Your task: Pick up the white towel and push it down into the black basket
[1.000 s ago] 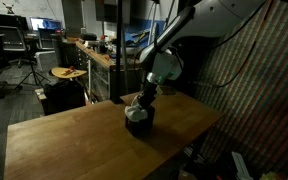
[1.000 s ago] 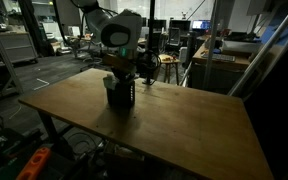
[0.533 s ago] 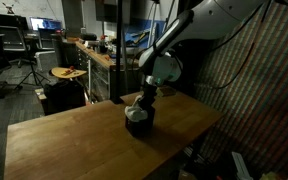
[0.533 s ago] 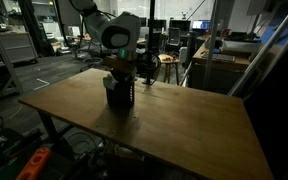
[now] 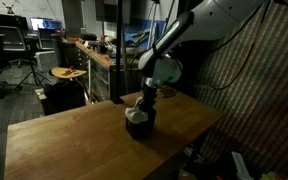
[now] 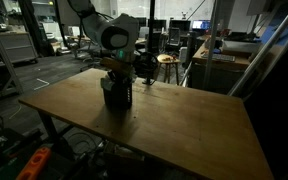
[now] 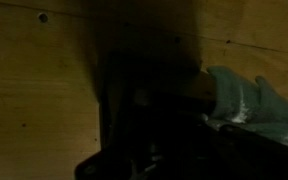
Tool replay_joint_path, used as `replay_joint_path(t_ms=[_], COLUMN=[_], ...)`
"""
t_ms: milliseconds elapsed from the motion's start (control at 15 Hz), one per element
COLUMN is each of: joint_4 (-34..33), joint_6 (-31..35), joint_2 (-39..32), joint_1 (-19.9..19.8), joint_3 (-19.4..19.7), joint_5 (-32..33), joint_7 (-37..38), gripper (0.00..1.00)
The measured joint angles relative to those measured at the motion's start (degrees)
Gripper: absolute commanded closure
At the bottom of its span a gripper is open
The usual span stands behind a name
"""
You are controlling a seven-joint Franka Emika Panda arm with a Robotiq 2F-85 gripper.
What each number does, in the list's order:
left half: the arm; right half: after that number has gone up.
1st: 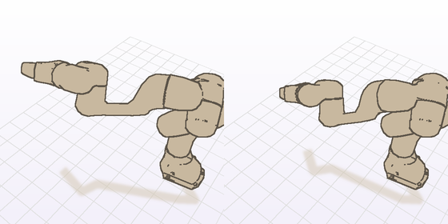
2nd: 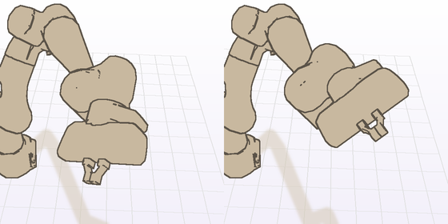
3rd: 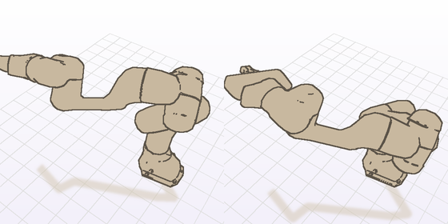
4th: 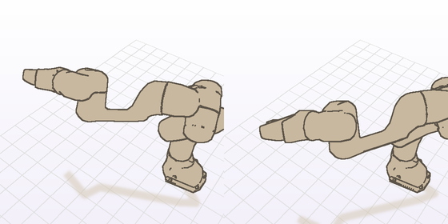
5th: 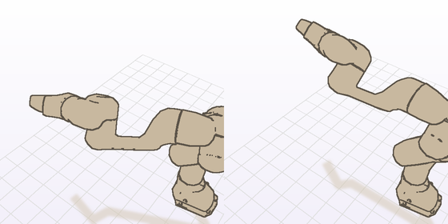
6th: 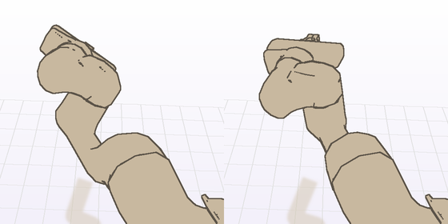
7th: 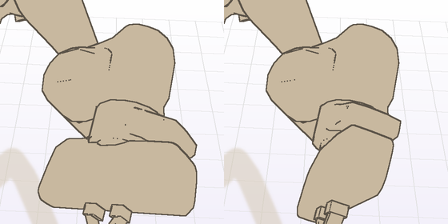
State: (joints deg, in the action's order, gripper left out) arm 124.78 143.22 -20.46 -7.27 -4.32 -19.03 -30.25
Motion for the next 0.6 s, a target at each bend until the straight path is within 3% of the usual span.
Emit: replay_joint_path(t_ms=[600], joint_4=[0.31], joint_6=[-1.05], joint_2=[-1.22], joint_1=[1.5], joint_3=[-1.38], joint_5=[3.54], joint_7=[2.74], gripper=[0.97])
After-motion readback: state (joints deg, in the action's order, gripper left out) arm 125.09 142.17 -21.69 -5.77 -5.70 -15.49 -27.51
